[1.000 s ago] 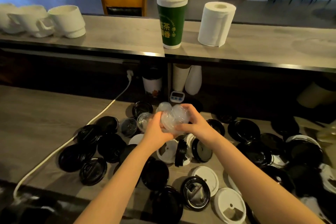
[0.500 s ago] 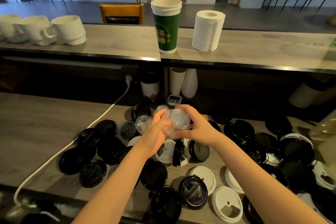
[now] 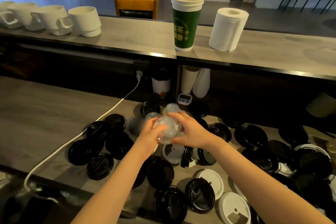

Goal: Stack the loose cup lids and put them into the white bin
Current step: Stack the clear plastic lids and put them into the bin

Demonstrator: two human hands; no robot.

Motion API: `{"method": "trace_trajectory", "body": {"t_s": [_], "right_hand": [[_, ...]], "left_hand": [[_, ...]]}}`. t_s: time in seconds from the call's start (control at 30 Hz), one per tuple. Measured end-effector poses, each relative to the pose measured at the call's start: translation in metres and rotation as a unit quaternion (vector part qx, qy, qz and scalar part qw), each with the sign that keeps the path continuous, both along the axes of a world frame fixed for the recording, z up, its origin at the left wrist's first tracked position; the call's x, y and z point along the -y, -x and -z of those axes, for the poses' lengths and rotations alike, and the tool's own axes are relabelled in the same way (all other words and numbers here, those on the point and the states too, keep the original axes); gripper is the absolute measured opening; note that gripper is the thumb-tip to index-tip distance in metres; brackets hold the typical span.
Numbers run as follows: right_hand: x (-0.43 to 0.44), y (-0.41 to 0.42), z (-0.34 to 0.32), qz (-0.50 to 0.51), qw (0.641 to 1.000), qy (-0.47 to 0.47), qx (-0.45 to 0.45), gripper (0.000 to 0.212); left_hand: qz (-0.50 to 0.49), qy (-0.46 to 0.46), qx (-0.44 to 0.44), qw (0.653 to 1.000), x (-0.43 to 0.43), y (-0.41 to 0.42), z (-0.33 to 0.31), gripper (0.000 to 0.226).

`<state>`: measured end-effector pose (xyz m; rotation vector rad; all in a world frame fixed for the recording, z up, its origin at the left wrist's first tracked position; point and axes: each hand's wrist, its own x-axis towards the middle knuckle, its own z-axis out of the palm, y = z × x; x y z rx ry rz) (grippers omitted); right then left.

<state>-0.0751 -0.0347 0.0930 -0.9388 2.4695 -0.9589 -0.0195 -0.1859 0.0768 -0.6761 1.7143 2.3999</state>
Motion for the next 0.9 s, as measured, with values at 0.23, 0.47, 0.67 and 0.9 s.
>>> {"method": "trace_trajectory", "body": {"t_s": [0.23, 0.47, 0.67, 0.9], "right_hand": [[0.032, 0.038, 0.024, 0.015, 0.993, -0.120, 0.012, 0.064], [0.086, 0.060, 0.049, -0.038, 0.971, -0.234, -0.030, 0.059], [0.157, 0.059, 0.058, -0.118, 0.956, -0.248, -0.105, 0.069], [0.181, 0.056, 0.085, -0.149, 0.937, -0.287, -0.134, 0.072]], "left_hand": [[-0.159, 0.039, 0.037, 0.986, 0.060, 0.000, 0.021, 0.048], [-0.267, 0.034, 0.045, 0.962, 0.100, -0.008, 0.034, 0.064], [-0.299, 0.049, 0.029, 0.953, 0.120, -0.013, 0.039, 0.066], [-0.313, 0.053, 0.016, 0.948, 0.129, -0.019, 0.045, 0.069]]}}
